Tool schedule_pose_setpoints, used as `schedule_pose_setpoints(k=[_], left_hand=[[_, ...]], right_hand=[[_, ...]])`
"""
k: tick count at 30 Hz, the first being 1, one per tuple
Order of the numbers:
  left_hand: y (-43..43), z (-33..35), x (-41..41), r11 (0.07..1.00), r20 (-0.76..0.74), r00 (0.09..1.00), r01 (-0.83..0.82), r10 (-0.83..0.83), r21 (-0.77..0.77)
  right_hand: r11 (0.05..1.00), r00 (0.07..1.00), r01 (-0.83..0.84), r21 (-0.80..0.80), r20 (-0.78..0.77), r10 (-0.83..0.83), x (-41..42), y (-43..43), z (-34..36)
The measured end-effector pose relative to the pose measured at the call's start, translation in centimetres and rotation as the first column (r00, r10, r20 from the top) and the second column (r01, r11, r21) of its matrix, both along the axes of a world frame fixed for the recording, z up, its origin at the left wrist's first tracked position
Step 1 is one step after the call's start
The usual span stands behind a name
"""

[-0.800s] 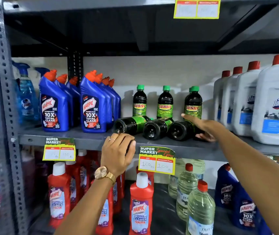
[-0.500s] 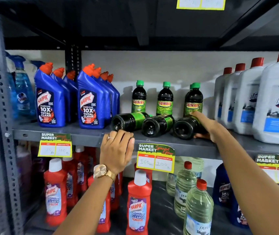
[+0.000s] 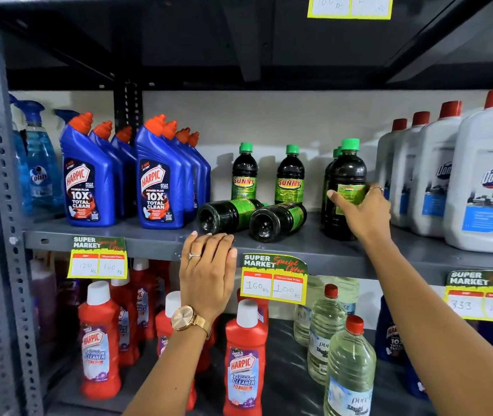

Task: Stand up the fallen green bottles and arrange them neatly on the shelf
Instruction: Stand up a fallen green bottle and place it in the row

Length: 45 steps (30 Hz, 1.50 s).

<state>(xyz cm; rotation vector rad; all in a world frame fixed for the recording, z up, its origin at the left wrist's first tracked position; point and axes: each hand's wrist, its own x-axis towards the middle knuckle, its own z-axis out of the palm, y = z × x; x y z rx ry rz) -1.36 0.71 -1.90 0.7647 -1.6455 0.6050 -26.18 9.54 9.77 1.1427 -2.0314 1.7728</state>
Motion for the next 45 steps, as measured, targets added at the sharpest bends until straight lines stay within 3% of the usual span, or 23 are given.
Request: schedule_pose_setpoints(k=[5,12,18,23,29,34,39,45], left_hand=[[0.4,-0.1,0.1,0.999,-0.003,1.000,0.009,-0.009,0.031],[0.3,-0.2,0.2,1.000,-0.010,1.000,0.009,-0.008,0.026],[0.4,-0.2,0.0,0.999,-0.012,1.000,-0.005,0.006,0.036],[0.5,-0.1,0.1,1.000,-0.014,1.000,-0.002,0.002,0.030],[0.9,0.0,0.3,0.999,-0.005,1.000,-0.001,0.001,0.043],[1.2,0.1,0.4,0.998,0.003,1.000,0.007,-0.008,0.069],[1.2,0.1,0.4,0.997,0.006,1.000,0.012,-0.013,0.081],[1.2,0.1,0.4,0.996,0.002,1.000,0.018,-0.019,0.088]], right_hand=[[0.988,0.970,-0.155,0.016,0.190,0.149,-0.7,0.3,-0.1],[0.998,0.998,-0.022,0.053,0.063,0.019,0.0,0.7,0.0],[0.986,0.959,-0.161,0.049,0.244,0.145,-0.4,1.0,-0.1],[0.993,0.990,-0.030,0.115,0.137,0.015,-0.2,0.8,-0.2],[0.982,0.959,-0.158,0.107,0.255,0.127,-0.9,0.5,-0.4],[0.979,0.986,-0.030,0.204,0.166,-0.004,-0.7,0.3,-0.5],[0.982,0.956,-0.147,0.120,0.273,0.110,-1.2,0.2,-0.5],[0.988,0.980,-0.055,0.146,0.195,0.026,-0.7,0.2,-0.5]])
